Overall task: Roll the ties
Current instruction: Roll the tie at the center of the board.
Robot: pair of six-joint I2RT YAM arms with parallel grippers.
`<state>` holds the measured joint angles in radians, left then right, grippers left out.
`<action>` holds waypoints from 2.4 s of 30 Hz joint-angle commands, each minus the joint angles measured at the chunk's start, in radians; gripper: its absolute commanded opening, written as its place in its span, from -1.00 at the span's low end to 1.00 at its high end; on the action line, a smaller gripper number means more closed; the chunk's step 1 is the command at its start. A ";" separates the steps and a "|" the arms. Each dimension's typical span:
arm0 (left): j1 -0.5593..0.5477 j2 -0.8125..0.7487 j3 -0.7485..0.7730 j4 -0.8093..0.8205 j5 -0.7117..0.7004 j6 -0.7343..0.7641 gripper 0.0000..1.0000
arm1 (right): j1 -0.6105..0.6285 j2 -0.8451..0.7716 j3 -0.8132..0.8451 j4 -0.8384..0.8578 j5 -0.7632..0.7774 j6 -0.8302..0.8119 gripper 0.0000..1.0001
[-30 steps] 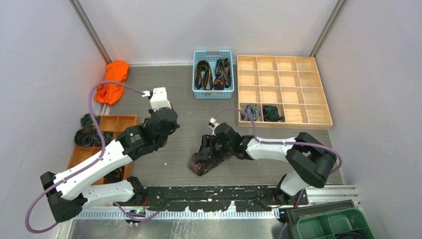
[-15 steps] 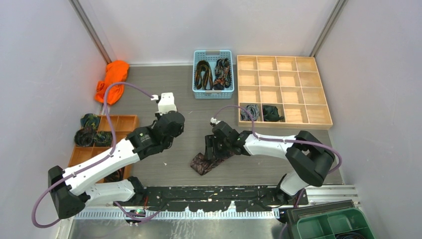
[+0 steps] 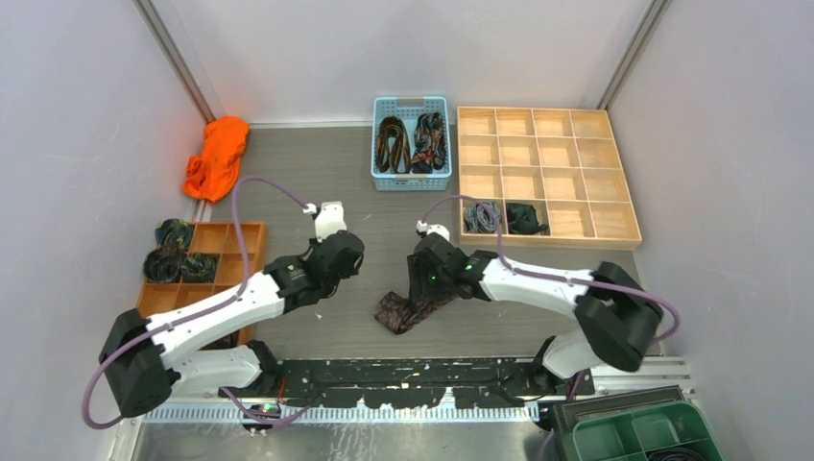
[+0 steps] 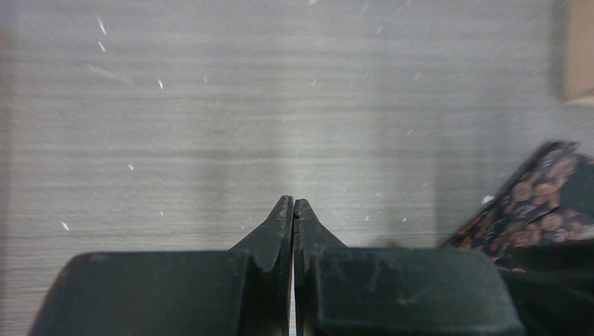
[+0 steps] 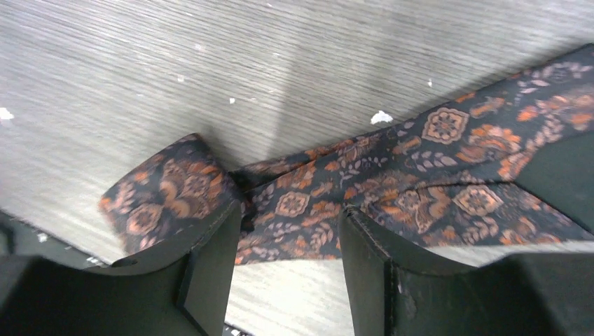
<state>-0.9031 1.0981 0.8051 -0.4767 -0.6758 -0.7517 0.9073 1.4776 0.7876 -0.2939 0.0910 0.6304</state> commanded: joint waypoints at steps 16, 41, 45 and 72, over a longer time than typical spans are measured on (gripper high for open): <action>0.150 0.345 -0.196 0.497 0.645 -0.142 -1.00 | 0.025 -0.412 -0.226 0.016 -0.177 0.199 -0.97; -0.015 0.317 -0.379 0.607 0.733 -0.310 -1.00 | 0.165 -0.033 -0.279 0.412 -0.168 0.310 -0.98; -0.017 0.339 -0.362 0.587 0.714 -0.289 -1.00 | 0.165 -0.044 -0.274 0.391 -0.167 0.306 -0.97; 0.070 -0.522 -0.049 -0.423 -0.158 -0.270 -1.00 | 0.457 0.021 0.421 -0.576 0.493 -0.059 -0.20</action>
<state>-0.8337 0.7429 0.7273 -0.7151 -0.6792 -1.0370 1.2888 1.3598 1.0515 -0.7147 0.3901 0.6868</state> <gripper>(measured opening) 0.005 0.343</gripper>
